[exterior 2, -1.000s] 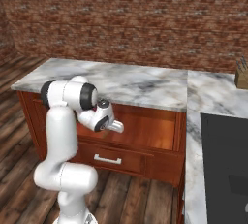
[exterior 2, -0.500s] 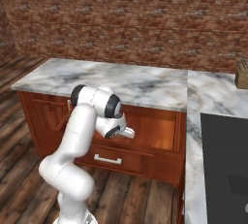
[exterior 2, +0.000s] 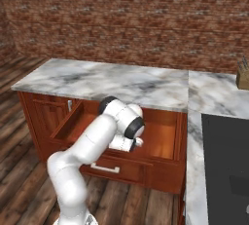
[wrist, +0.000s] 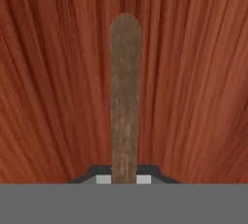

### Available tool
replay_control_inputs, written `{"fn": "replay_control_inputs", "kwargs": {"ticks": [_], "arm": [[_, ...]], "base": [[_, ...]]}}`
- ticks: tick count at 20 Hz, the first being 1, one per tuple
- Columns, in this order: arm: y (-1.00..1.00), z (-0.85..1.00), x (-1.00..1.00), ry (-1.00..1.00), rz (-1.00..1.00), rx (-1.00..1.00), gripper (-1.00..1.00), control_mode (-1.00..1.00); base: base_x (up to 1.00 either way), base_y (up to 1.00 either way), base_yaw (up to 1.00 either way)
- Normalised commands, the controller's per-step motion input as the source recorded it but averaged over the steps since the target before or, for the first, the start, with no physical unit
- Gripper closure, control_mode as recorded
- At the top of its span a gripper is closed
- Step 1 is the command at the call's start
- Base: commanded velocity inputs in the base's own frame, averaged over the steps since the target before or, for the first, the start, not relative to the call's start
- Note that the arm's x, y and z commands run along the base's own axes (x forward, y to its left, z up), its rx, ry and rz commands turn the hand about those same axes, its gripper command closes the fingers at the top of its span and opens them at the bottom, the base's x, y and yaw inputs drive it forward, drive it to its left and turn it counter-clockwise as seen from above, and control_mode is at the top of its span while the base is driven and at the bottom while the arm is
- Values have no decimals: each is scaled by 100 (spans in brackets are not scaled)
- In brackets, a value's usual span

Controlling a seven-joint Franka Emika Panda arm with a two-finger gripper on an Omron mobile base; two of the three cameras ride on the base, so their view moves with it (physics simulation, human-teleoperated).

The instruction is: Organize the utensils by type. Pick up the wooden spoons from the counter and place them in the open cabinet. Then pick up the metallic utensils from the counter and place them in the open drawer.

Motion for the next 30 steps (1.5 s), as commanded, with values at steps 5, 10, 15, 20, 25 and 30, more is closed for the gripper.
{"fn": "replay_control_inputs", "kwargs": {"ticks": [5, 10, 15, 20, 25, 30], "arm": [[7, -8, -78, -15, 1, -3, 100, -100], [22, 16, -81, -6, 4, -9, 100, -100], [52, 92, -31, 6, 9, -16, 100, -100], [48, 76, -82, 21, 21, -39, 100, -100], [40, 16, -72, 30, 25, -44, 100, -100], [34, 29, -12, 11, 21, -19, 100, -100]], "base": [[0, 0, 0], [0, 0, 0], [0, 0, 0], [0, 0, 0], [0, 0, 0], [0, 0, 0]]}}
